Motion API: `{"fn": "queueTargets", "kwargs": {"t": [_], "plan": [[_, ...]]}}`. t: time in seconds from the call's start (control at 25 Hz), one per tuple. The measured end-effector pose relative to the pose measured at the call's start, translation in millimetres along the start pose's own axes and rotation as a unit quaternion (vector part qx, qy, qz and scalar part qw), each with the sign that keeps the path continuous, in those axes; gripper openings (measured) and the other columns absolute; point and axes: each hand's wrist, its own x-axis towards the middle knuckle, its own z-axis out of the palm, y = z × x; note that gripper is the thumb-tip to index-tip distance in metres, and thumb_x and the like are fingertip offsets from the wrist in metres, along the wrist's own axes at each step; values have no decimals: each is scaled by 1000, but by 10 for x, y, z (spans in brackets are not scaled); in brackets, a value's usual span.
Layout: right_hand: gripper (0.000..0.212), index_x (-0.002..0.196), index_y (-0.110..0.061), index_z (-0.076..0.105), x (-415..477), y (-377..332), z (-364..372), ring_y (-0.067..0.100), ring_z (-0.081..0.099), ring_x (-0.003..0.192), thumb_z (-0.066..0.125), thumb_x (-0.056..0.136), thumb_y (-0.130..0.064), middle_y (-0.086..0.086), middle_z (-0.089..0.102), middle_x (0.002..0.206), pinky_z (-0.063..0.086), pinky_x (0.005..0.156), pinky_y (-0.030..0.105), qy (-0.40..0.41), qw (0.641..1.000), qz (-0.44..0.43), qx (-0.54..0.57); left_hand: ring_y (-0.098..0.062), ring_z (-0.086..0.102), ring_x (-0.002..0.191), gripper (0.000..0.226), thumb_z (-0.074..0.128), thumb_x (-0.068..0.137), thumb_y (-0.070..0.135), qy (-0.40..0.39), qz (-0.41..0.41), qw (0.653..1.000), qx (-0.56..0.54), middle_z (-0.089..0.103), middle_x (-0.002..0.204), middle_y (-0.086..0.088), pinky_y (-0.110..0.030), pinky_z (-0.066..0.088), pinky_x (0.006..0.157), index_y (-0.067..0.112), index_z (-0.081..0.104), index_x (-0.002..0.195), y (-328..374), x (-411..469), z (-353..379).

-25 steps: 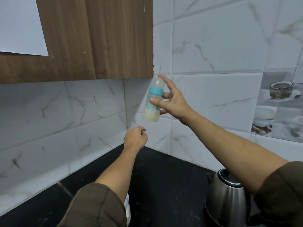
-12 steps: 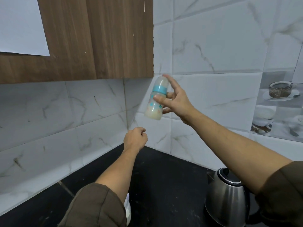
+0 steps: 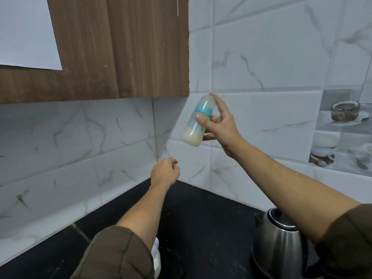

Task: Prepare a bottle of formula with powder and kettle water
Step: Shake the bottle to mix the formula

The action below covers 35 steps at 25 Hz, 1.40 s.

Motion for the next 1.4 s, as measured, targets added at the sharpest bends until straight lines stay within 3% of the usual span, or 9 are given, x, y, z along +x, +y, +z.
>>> {"fn": "queueTargets", "kwargs": {"t": [0.12,0.2,0.32,0.4,0.6,0.8,1.04,1.28,1.4], "plan": [[82,160,-37,25,184,-41,1,33,77,95,75,96,-23,3,64,119,66,71,43,197,960,26,198,-25,67,113,41,49,98,20,3,-4,1000,7,74,124,0,-36,56,92,23,68,134,8,-8,-11],[77,158,-35,28,221,-63,20,33,77,90,73,98,-25,5,61,123,65,72,43,157,961,55,221,-24,67,113,40,49,99,21,1,-3,1000,7,74,125,0,-36,56,93,23,68,134,19,0,-1],[66,154,-33,38,56,-96,97,21,73,67,70,99,-18,10,69,111,60,58,33,-68,992,74,77,-24,67,110,38,52,99,23,-10,0,1000,8,74,124,0,-37,57,93,24,68,134,38,-8,39],[66,155,-32,38,14,-70,136,12,67,54,69,99,-13,7,69,98,54,50,25,-130,988,60,58,-24,67,110,37,53,100,24,-12,-1,1000,12,74,123,0,-38,58,93,25,68,134,55,-18,25],[74,155,-28,35,269,24,102,32,79,85,77,94,-26,16,59,138,65,73,46,125,959,76,243,-25,66,113,40,49,98,21,-2,-7,1000,18,74,125,0,-37,56,93,23,69,134,-4,-19,-50],[67,153,-35,42,103,39,117,30,76,82,75,96,-24,14,68,124,61,64,37,-93,988,83,95,-24,66,113,39,50,99,22,-10,-10,1000,16,73,127,1,-38,56,95,24,67,135,-18,-33,-41],[80,159,-35,27,267,44,97,33,78,90,75,96,-26,12,60,134,65,75,46,177,944,66,272,-25,66,112,41,48,99,21,-2,-15,1000,15,74,123,-1,-36,55,90,23,66,136,-14,-59,-55],[75,155,-40,37,95,0,198,33,77,91,77,94,-25,16,68,127,63,69,40,-67,994,59,56,-26,66,112,40,51,99,22,-1,-3,1000,7,73,125,-1,-36,55,91,24,66,136,81,-38,-27],[80,157,-40,33,152,-61,207,35,78,93,79,93,-25,9,65,129,64,68,40,87,983,31,156,-27,66,112,42,49,98,21,1,-3,1000,2,74,123,-1,-35,53,89,24,67,136,80,-44,-36]]}}
